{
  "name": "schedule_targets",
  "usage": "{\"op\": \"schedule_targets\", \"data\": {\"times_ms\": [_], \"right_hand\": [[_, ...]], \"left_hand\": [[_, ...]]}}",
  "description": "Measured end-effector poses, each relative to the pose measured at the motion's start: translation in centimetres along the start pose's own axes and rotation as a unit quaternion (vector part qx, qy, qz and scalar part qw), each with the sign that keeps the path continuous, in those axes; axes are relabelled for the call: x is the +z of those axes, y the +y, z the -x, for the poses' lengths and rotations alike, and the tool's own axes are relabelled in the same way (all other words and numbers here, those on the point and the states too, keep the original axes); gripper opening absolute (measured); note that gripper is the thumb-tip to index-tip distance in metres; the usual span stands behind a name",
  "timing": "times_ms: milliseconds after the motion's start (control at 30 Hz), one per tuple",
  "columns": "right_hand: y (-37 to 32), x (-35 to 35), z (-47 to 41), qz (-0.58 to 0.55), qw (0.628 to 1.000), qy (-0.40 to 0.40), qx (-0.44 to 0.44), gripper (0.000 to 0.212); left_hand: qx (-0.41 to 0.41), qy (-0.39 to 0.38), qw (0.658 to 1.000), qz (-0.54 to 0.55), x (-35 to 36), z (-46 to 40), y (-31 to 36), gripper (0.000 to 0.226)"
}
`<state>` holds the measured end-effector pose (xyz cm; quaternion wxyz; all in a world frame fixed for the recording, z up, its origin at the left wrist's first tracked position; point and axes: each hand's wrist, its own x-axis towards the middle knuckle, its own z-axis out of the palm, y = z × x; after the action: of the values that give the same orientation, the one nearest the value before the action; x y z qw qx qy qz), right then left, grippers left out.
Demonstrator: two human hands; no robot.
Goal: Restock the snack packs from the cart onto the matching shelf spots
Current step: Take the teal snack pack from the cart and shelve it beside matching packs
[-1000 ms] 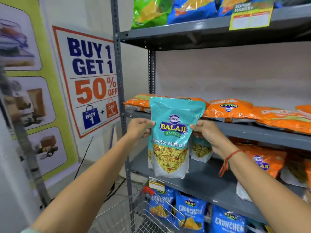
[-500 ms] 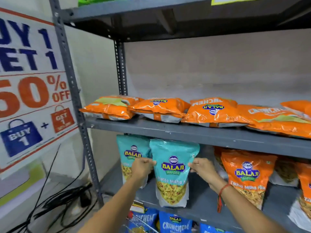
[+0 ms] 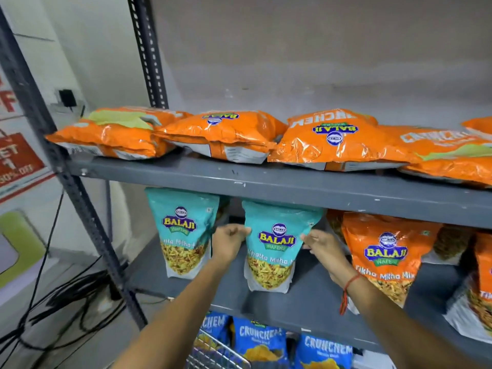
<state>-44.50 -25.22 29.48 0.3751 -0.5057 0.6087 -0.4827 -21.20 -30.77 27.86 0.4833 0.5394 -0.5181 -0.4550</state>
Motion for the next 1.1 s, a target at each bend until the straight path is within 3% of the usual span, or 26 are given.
{"op": "schedule_targets", "data": {"times_ms": [133, 167, 267, 333, 433, 733, 900, 1033, 1100], "right_hand": [[2.7, -0.3, 0.5, -0.059, 0.998, -0.017, 0.010, 0.008], [3.7, -0.2, 0.7, -0.074, 0.996, -0.038, 0.013, 0.015], [6.5, 0.7, 1.1, -0.069, 0.990, -0.116, 0.045, 0.055], [8.1, 1.7, 1.2, -0.044, 0.983, -0.161, 0.070, 0.070], [10.2, 3.2, 0.8, -0.035, 0.980, -0.176, 0.086, 0.078], [13.2, 4.1, -0.1, -0.031, 0.985, -0.140, 0.096, 0.082], [13.3, 4.3, 0.4, -0.023, 0.987, -0.130, 0.094, 0.079], [12.3, 3.9, 0.9, -0.013, 0.986, -0.141, 0.088, 0.082], [11.8, 3.5, 2.0, -0.013, 0.988, -0.139, 0.073, 0.087]], "left_hand": [[0.005, -0.082, 0.996, 0.019, 0.4, 0.3, -1.0, 0.010], [-0.004, -0.112, 0.994, 0.019, 0.4, 0.5, -1.6, 0.017], [-0.063, -0.163, 0.984, -0.039, 0.5, 1.5, -3.6, 0.075], [-0.084, -0.168, 0.978, -0.091, 0.8, 2.1, -5.2, 0.097], [-0.093, -0.163, 0.974, -0.131, 1.5, 2.6, -7.6, 0.087], [-0.091, -0.159, 0.978, -0.100, 1.4, 2.3, -9.5, 0.069], [-0.099, -0.166, 0.977, -0.088, 1.4, 2.4, -9.5, 0.078], [-0.100, -0.142, 0.981, -0.089, 1.6, 3.2, -8.6, 0.083], [-0.076, -0.105, 0.987, -0.095, 1.8, 4.3, -8.0, 0.096]]}}
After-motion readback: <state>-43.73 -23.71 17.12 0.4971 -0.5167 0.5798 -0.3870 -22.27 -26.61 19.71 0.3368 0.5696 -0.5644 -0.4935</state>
